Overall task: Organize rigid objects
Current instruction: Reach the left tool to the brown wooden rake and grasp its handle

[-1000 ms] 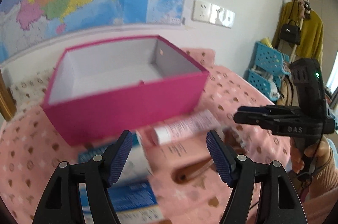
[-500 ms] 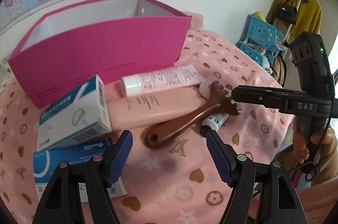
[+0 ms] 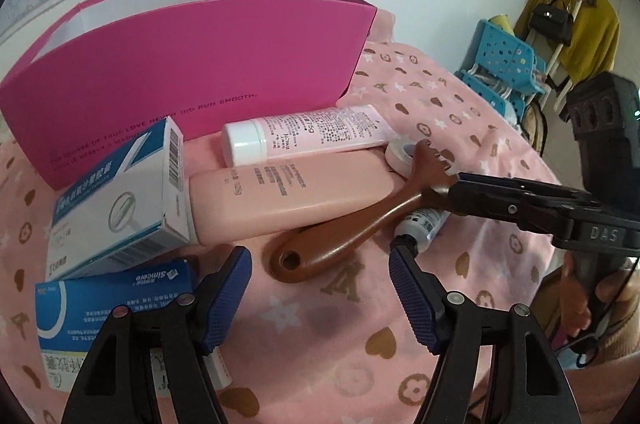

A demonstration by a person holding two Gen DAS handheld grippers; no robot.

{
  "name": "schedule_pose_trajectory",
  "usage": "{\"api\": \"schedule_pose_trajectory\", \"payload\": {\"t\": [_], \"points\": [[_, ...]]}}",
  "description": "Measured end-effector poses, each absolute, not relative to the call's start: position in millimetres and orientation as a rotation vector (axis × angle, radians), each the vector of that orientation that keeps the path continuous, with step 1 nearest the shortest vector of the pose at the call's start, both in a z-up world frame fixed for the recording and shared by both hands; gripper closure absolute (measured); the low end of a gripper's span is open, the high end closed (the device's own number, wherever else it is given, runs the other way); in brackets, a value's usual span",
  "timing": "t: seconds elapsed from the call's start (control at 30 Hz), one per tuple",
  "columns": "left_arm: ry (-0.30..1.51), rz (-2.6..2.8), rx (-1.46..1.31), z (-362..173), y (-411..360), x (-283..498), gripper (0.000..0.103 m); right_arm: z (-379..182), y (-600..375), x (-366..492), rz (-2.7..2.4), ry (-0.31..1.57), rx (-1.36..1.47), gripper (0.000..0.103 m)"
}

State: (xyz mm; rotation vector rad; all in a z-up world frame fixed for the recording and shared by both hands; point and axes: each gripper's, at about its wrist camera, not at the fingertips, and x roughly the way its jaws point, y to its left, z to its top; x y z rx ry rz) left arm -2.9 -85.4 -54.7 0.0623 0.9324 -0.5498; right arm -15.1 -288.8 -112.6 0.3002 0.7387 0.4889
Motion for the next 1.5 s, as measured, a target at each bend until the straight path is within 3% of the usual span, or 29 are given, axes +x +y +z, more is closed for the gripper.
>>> {"api": "schedule_pose_trajectory", "payload": {"t": [0.1, 0.53, 1.0, 1.5], "points": [[0.949, -0.562, 0.077, -58.8, -91.9, -2.1, 0.037, -111.7, -286.1, -16.8, 0.505, 0.732, 0.297, 0.051], [0.918, -0.553, 0.124, -62.1, -97.9, -3.8, 0.039, -109.4, -268.0, -12.8, 0.604, 0.687, 0.313, 0.051], [0.880, -0.563, 0.146, -61.3, -97.2, -7.7, 0.088, -116.8, -251.3, -0.2, 0.627, 0.743, 0.304, 0.052], [0.823, -0.606, 0.090, -49.8, -82.3, -13.2, 0.091, -115.0, -243.5, 17.3, 0.667, 0.735, 0.361, 0.052]]}}
